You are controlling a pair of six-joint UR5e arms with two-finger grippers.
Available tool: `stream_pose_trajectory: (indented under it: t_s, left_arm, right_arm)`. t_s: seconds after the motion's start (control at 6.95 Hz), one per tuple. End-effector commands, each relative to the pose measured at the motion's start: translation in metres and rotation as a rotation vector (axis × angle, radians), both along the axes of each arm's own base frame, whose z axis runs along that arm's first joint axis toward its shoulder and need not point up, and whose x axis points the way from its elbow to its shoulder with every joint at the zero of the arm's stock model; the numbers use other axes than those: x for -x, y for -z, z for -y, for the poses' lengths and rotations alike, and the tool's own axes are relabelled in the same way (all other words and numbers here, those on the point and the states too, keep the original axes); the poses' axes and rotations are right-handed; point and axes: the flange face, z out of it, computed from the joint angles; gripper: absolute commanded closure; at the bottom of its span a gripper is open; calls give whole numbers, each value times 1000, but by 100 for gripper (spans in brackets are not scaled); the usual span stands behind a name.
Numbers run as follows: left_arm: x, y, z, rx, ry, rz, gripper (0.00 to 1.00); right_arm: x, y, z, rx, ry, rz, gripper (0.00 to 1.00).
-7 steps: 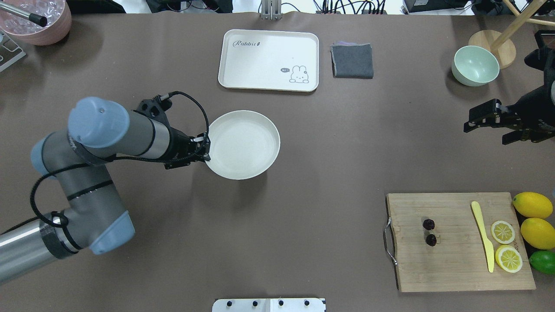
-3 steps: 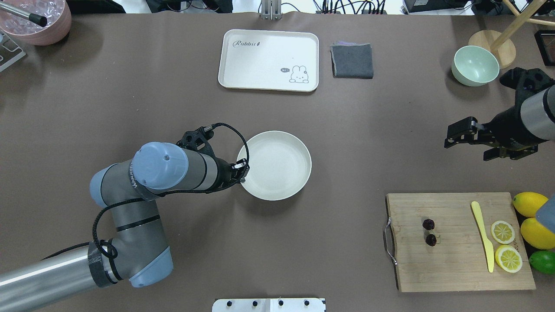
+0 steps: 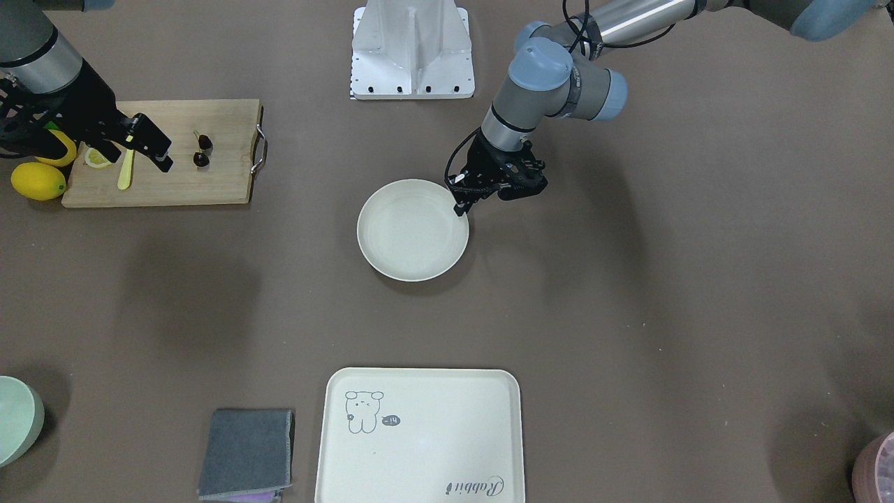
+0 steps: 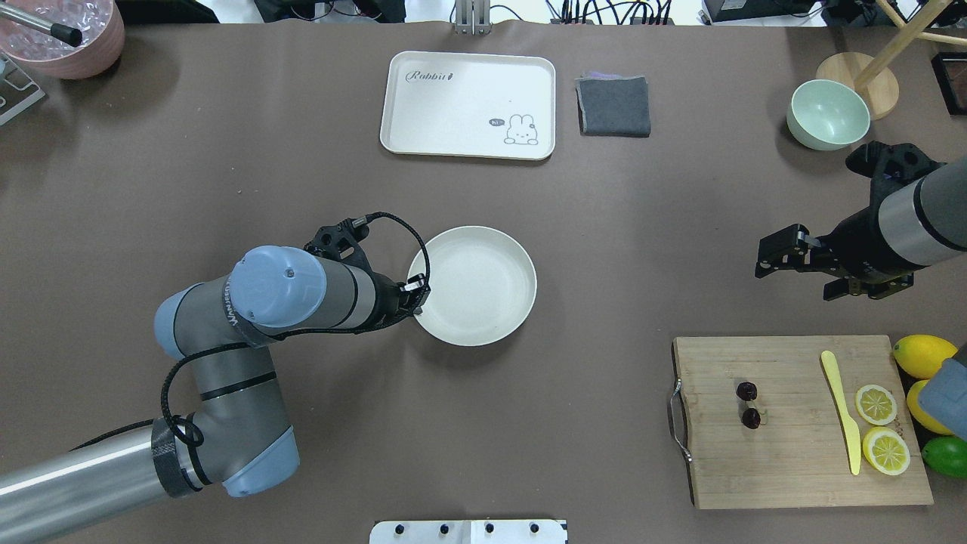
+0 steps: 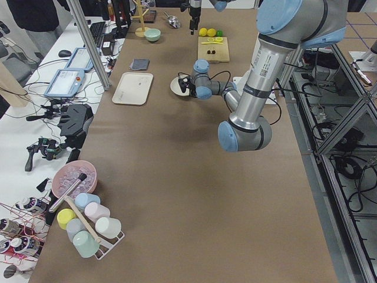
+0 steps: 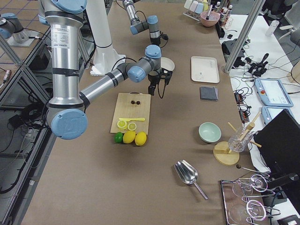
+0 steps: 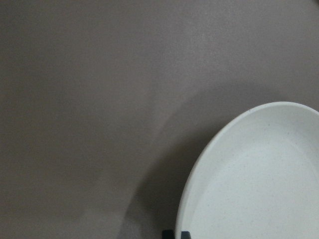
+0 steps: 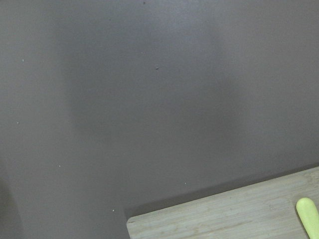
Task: Place red cherry on plate
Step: 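Draw the left gripper back while the right gripper reaches toward the board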
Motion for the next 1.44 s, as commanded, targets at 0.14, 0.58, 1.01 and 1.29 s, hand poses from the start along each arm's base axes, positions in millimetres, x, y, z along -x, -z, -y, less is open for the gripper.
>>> stream_pose_trajectory:
  t_s: [0.14,0.58,1.01,1.29]
  left_arm:
    - [24,-8,27,-43,28,24,2]
    - [80,-24,88,-139,8,122,2]
    - [90,-28,99,-296,-68,198,2]
    - [91,-27,100,-298,-65,196,2]
  right_arm:
    - [29,-8,-22,-6,39,-41,0]
    - [73,-23,-61,-68,117,-121,0]
    - [88,-43,-89,-107,212,-171,0]
    - [81,-82,-107,-128,244,-151,0]
